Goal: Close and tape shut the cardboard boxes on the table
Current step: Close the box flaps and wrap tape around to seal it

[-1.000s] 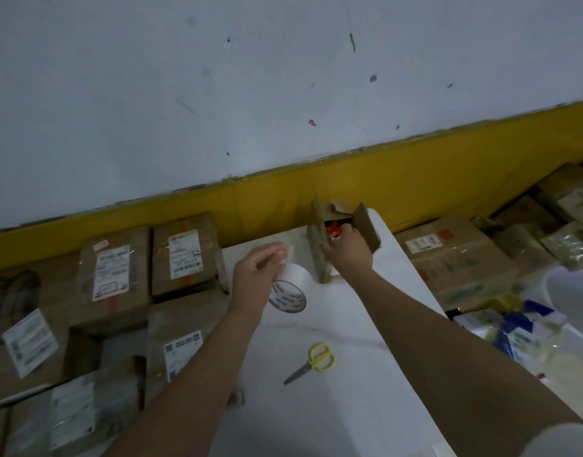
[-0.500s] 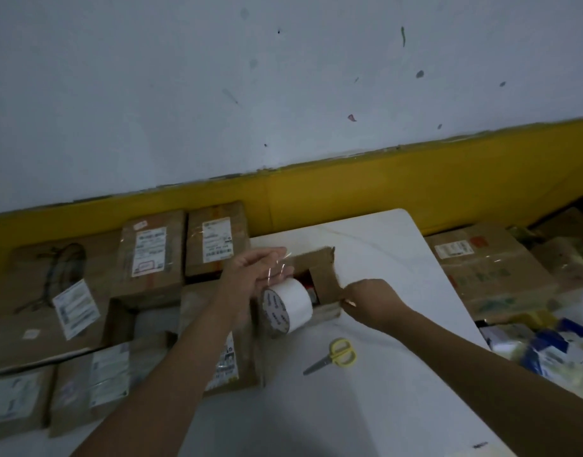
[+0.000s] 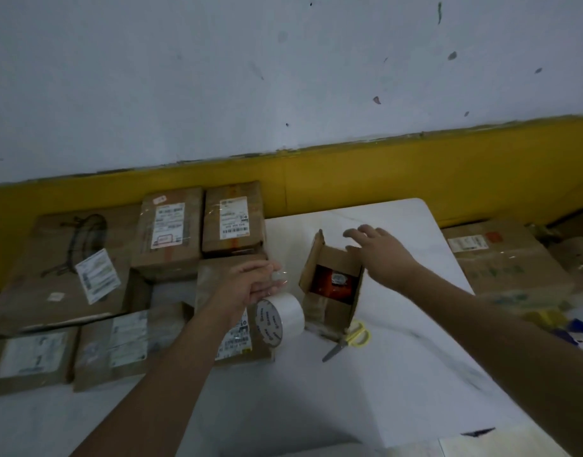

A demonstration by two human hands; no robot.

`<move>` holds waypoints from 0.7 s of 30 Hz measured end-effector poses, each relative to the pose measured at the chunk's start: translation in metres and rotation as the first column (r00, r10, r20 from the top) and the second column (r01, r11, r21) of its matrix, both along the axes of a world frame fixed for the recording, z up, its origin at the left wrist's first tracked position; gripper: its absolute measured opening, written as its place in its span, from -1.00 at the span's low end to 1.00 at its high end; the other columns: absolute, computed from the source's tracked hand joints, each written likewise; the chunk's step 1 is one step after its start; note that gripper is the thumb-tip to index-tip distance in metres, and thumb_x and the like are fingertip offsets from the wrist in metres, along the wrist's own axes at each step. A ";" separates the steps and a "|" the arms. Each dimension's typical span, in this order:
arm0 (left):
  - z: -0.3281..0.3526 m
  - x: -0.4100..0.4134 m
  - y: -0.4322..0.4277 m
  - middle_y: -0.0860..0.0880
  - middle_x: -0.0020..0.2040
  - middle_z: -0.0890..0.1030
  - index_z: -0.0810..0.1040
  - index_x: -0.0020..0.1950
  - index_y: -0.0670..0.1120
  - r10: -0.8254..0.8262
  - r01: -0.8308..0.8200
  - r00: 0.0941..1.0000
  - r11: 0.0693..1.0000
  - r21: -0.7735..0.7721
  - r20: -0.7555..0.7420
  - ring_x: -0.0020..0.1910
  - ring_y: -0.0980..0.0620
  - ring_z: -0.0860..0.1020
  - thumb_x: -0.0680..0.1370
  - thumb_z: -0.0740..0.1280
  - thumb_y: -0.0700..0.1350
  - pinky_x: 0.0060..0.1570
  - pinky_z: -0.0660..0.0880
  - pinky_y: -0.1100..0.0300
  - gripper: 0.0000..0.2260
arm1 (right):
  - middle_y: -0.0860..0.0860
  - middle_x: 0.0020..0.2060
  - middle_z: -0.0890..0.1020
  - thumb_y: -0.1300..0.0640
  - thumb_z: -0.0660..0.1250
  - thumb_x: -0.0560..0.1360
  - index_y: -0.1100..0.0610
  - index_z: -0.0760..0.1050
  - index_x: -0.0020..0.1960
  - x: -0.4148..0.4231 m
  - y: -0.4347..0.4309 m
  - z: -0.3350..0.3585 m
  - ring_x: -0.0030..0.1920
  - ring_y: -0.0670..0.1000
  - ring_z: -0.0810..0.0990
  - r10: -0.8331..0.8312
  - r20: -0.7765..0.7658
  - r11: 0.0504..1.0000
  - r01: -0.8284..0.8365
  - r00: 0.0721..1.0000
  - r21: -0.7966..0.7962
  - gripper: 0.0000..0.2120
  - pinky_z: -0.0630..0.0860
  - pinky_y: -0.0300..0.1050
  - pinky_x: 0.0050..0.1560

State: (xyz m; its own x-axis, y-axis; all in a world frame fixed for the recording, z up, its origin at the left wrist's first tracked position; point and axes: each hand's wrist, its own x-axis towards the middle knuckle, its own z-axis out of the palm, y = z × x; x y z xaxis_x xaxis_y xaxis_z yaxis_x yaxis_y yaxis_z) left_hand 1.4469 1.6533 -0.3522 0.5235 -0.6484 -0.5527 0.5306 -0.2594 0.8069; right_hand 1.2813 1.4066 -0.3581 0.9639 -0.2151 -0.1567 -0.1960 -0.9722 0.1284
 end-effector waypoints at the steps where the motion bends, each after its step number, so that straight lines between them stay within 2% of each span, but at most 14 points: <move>1: -0.002 -0.001 0.001 -0.16 0.09 0.68 0.58 0.22 -0.27 0.008 -0.007 1.000 1.000 0.017 -0.017 0.01 -0.14 0.69 0.57 0.34 -0.24 -0.12 0.64 0.17 -0.76 | 0.08 0.31 0.45 0.24 0.24 0.56 0.15 0.53 0.26 0.006 0.020 0.003 0.27 0.13 0.42 -0.079 0.034 0.996 0.078 0.996 0.051 -0.71 0.42 -0.04 0.13; 3: -0.006 -0.005 0.002 -0.17 0.07 0.69 0.59 0.21 -0.26 -0.007 0.009 0.999 0.998 0.061 -0.036 0.00 -0.13 0.69 0.56 0.36 -0.23 -0.14 0.64 0.17 -0.76 | 0.03 -0.08 0.54 0.18 0.23 0.59 0.15 0.52 -0.07 0.016 0.067 0.001 -0.03 0.05 0.53 -0.267 0.018 0.951 0.260 0.964 0.169 -0.88 0.42 -0.13 -0.15; 5: -0.011 -0.008 0.003 -0.16 0.05 0.70 0.60 0.19 -0.24 -0.038 0.042 0.998 0.993 0.106 -0.041 -0.02 -0.11 0.69 0.54 0.39 -0.21 -0.13 0.64 0.16 -0.76 | -0.04 -0.39 0.46 -0.10 0.15 0.64 0.07 0.37 -0.32 0.022 0.106 -0.009 -0.38 -0.05 0.45 -0.475 -0.046 0.839 0.468 0.879 0.278 -0.58 0.33 -0.20 -0.41; 7: -0.016 -0.009 0.005 -0.17 0.04 0.70 0.61 0.18 -0.24 -0.044 0.049 0.998 0.991 0.126 -0.043 -0.01 -0.11 0.69 0.52 0.41 -0.19 -0.04 0.64 0.12 -0.75 | -0.03 -0.47 0.48 -0.40 0.03 0.55 0.06 0.39 -0.37 0.031 0.123 -0.015 -0.48 -0.05 0.42 -0.574 -0.112 0.749 0.575 0.811 0.329 -0.40 0.31 -0.21 -0.46; 10: -0.022 -0.008 0.009 -0.18 0.07 0.69 0.61 0.17 -0.24 -0.029 0.032 0.999 0.991 0.127 -0.031 0.02 -0.12 0.69 0.53 0.41 -0.18 0.12 0.60 0.04 -0.75 | -0.01 -0.47 0.48 -0.51 -0.03 0.48 0.09 0.42 -0.38 0.048 0.129 -0.022 -0.46 -0.02 0.45 -0.617 -0.218 0.693 0.654 0.756 0.305 -0.29 0.34 -0.19 -0.43; 12: -0.024 -0.010 0.013 -0.18 0.05 0.69 0.61 0.16 -0.24 0.001 0.003 0.999 0.991 0.134 -0.034 0.02 -0.12 0.69 0.53 0.40 -0.19 0.14 0.59 0.02 -0.76 | -0.02 -0.48 0.47 -0.45 0.01 0.51 0.08 0.41 -0.40 0.058 0.133 -0.025 -0.47 -0.03 0.44 -0.645 -0.210 0.654 0.672 0.735 0.347 -0.33 0.30 -0.20 -0.44; 14: -0.025 -0.013 0.017 -0.18 0.04 0.70 0.62 0.15 -0.25 0.016 -0.011 0.999 0.991 0.132 -0.037 0.01 -0.13 0.69 0.54 0.39 -0.19 0.14 0.59 0.01 -0.78 | -0.02 -0.44 0.45 -0.30 0.10 0.57 0.08 0.38 -0.38 0.063 0.135 -0.031 -0.42 -0.02 0.46 -0.689 -0.189 0.594 0.694 0.700 0.407 -0.46 0.29 -0.21 -0.43; 15: -0.026 -0.014 0.018 -0.18 0.03 0.70 0.62 0.13 -0.25 0.024 -0.019 0.999 0.992 0.128 -0.037 0.01 -0.14 0.69 0.54 0.40 -0.20 0.15 0.58 0.00 -0.79 | -0.02 -0.40 0.46 -0.18 0.15 0.59 0.09 0.38 -0.34 0.064 0.134 -0.036 -0.36 0.00 0.50 -0.712 -0.202 0.539 0.708 0.672 0.455 -0.55 0.35 -0.21 -0.40; 17: -0.026 -0.014 0.021 -0.18 0.04 0.70 0.62 0.12 -0.26 0.049 -0.043 0.998 0.992 0.121 -0.044 0.00 -0.15 0.69 0.53 0.41 -0.21 0.17 0.57 -0.03 -0.80 | 0.04 -0.25 0.55 0.06 0.19 0.60 0.15 0.46 -0.21 0.060 0.131 -0.040 -0.17 0.08 0.58 -0.730 -0.261 0.445 0.730 0.631 0.519 -0.74 0.52 -0.13 -0.21; 19: -0.025 -0.014 0.024 -0.18 0.06 0.69 0.62 0.14 -0.27 0.063 -0.056 0.997 0.992 0.113 -0.052 0.01 -0.16 0.69 0.52 0.41 -0.23 0.16 0.57 -0.02 -0.78 | 0.17 -0.01 0.61 0.23 0.16 0.60 0.27 0.53 0.04 0.053 0.126 -0.035 0.04 0.18 0.60 -0.698 -0.257 0.488 0.706 0.669 0.512 -0.81 0.52 -0.03 -0.02; 21: -0.023 -0.014 0.025 -0.18 0.05 0.69 0.61 0.15 -0.27 0.066 -0.060 0.996 0.993 0.100 -0.056 0.01 -0.15 0.68 0.53 0.40 -0.23 0.12 0.60 0.02 -0.78 | 0.23 0.10 0.58 0.28 0.13 0.60 0.30 0.50 0.18 0.047 0.119 -0.030 0.14 0.24 0.57 -0.660 -0.202 0.577 0.660 0.724 0.481 -0.76 0.48 0.03 0.06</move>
